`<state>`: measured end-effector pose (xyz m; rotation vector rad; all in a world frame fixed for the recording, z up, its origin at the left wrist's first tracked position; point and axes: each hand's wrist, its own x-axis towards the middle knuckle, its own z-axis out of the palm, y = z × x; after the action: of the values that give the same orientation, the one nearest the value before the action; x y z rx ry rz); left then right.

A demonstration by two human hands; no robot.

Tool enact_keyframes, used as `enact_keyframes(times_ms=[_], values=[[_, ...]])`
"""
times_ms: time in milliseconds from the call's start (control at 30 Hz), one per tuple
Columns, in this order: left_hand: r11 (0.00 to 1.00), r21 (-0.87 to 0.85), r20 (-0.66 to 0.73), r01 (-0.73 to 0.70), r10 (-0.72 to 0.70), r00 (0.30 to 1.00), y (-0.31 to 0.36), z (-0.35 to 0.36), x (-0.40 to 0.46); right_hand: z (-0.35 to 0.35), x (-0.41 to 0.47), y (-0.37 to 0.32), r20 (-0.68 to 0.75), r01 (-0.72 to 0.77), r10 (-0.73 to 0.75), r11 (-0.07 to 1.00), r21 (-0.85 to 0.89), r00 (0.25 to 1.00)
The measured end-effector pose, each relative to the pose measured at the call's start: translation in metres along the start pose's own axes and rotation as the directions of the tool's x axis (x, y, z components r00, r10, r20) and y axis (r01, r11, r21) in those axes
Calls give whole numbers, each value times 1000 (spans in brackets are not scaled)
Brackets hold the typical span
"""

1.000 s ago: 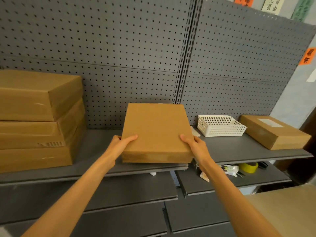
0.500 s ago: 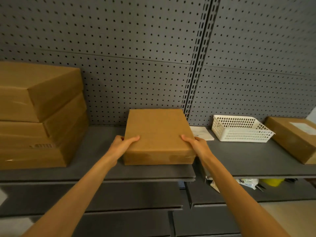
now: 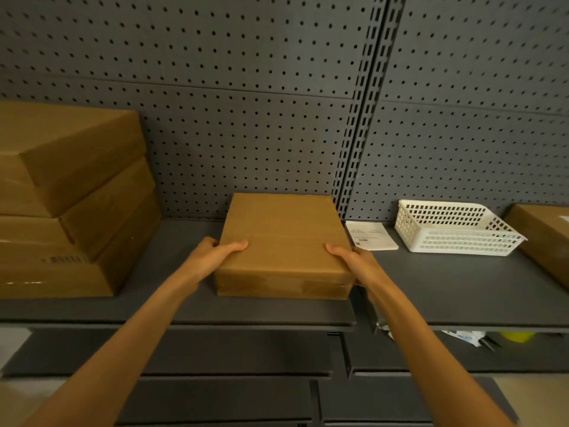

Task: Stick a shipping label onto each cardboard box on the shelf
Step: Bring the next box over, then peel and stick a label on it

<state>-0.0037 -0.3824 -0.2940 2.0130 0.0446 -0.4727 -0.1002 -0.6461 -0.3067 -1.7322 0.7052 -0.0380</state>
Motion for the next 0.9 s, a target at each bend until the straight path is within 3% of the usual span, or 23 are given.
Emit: enact_keyframes(times_ms=[167, 300, 433, 567, 800, 900], values=[[999, 50, 12, 2, -2, 1000, 3, -3, 1, -3, 3, -1, 58, -28, 27, 999, 21, 998], [953, 249, -93, -171, 200, 975, 17, -3, 6, -10, 6, -4, 85, -21, 21, 1000, 4, 996], [731, 545, -95, -410, 540, 836, 47, 21, -1, -21, 14, -8, -11, 53, -54, 998, -23, 998], [447, 783, 38, -432, 659, 751, 69, 53, 7, -33, 24, -5, -155, 121, -142, 984, -133, 978], [381, 686, 302, -620, 626, 719, 94, 101, 28, -66, 48, 12, -404, 26, -134, 965, -262, 905], [371, 667, 338, -646, 622, 707, 91, 109, 35, -73, 57, 18, -459, -43, -130, 936, -349, 879]])
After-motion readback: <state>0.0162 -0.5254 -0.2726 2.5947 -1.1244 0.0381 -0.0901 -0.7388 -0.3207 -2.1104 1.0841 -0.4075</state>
